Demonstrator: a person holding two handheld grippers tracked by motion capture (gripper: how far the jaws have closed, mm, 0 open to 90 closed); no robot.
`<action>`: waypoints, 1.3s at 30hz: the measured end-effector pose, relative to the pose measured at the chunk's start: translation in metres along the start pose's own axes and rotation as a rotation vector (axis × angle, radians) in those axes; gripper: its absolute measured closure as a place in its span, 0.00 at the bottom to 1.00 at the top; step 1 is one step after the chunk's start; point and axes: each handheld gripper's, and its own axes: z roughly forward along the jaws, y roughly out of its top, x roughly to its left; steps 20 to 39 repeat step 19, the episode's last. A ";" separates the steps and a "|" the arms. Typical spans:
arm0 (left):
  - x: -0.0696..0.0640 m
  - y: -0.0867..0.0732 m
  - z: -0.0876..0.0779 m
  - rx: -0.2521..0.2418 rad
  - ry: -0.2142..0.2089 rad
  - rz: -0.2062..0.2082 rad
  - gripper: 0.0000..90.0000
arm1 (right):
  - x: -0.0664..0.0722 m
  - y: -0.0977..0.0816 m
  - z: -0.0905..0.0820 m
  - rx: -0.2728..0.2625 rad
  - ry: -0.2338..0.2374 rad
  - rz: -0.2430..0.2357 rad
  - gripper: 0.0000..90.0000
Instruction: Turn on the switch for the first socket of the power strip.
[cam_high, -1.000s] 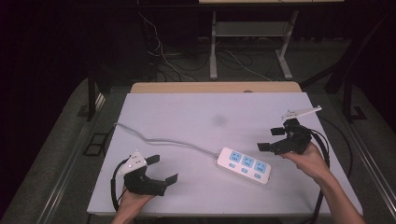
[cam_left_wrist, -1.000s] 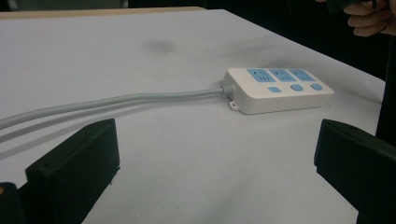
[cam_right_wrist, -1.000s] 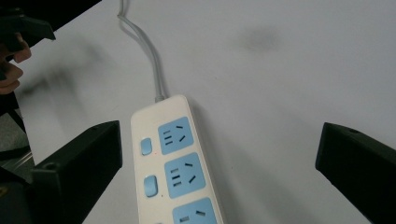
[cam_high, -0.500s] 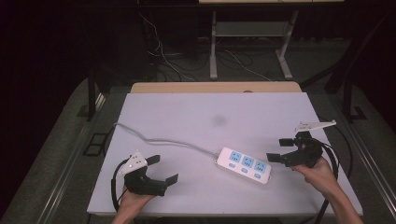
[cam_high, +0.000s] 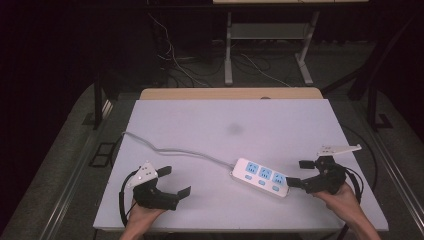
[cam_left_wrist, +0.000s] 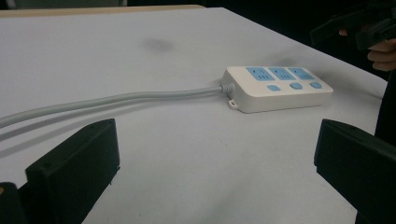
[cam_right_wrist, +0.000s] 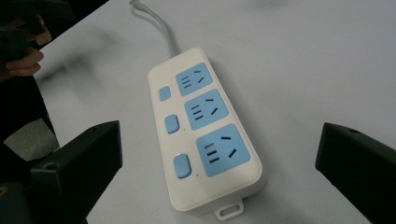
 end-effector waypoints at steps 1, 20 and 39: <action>0.000 0.000 0.000 -0.001 0.000 0.000 0.00 | 0.000 -0.002 0.000 -0.005 -0.002 0.001 0.00; 0.001 0.000 0.000 0.009 0.000 0.000 0.00 | 0.006 -0.037 0.004 -0.049 -0.051 -0.006 0.00; 0.001 0.000 0.000 0.009 0.000 0.000 0.00 | 0.006 -0.037 0.004 -0.049 -0.051 -0.006 0.00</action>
